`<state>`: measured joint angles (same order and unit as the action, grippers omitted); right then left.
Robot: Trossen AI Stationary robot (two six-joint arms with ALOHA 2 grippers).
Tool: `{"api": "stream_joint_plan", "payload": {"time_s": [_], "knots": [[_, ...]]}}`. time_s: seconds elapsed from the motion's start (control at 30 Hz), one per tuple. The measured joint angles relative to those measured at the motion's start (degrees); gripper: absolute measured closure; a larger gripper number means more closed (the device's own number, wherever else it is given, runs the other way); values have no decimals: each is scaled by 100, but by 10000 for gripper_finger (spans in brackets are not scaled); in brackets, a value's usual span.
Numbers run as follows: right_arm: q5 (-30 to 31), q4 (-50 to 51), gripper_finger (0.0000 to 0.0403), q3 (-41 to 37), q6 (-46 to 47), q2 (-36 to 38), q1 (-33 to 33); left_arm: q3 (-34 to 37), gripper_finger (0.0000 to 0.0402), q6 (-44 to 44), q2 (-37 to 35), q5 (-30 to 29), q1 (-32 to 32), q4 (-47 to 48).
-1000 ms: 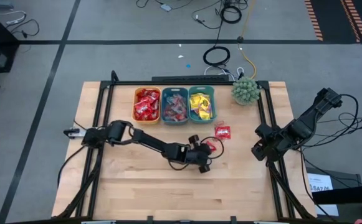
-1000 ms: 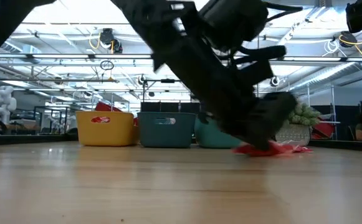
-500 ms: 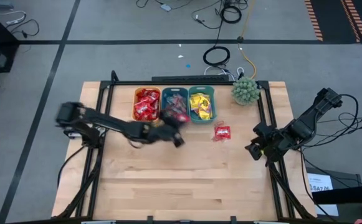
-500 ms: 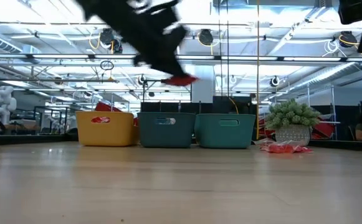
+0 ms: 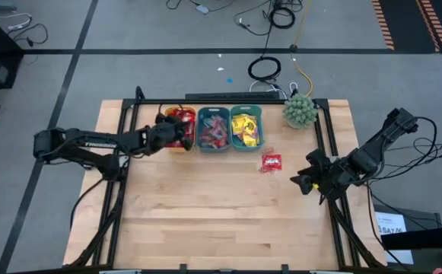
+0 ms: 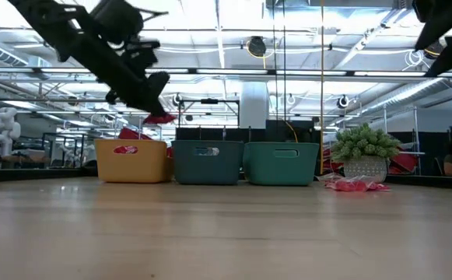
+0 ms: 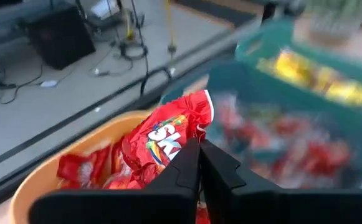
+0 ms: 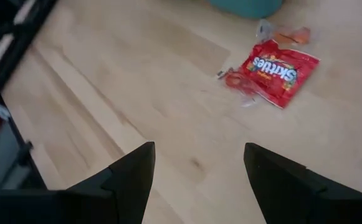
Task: Sort candy
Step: Put the red candy into the yellow bin, then put the transparent red candy into the blue bin
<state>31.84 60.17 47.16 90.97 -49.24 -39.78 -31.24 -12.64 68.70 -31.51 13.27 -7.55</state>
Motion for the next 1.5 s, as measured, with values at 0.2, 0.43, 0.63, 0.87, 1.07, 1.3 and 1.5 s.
{"api": "stream_joint_plan", "payload": {"time_s": [0.2,0.43,0.63,0.87,1.07,1.3,1.5], "knots": [[168,-312,165,0,467,-166,90,3,335,565,16,737,356,386],[161,-475,165,0,853,-437,158,6,274,626,18,895,515,552],[159,-475,165,0,913,-607,158,4,270,716,18,895,512,499],[321,-325,165,0,556,-930,226,2,269,714,18,892,500,498],[476,-465,165,0,-312,-1471,626,-13,269,710,4,1305,500,514],[-508,-1421,165,0,-1997,-1967,1728,-446,269,1177,-4,2528,497,498],[-1466,-2005,165,0,-3525,-2593,2611,-846,269,1151,-6,2608,497,502]]}}
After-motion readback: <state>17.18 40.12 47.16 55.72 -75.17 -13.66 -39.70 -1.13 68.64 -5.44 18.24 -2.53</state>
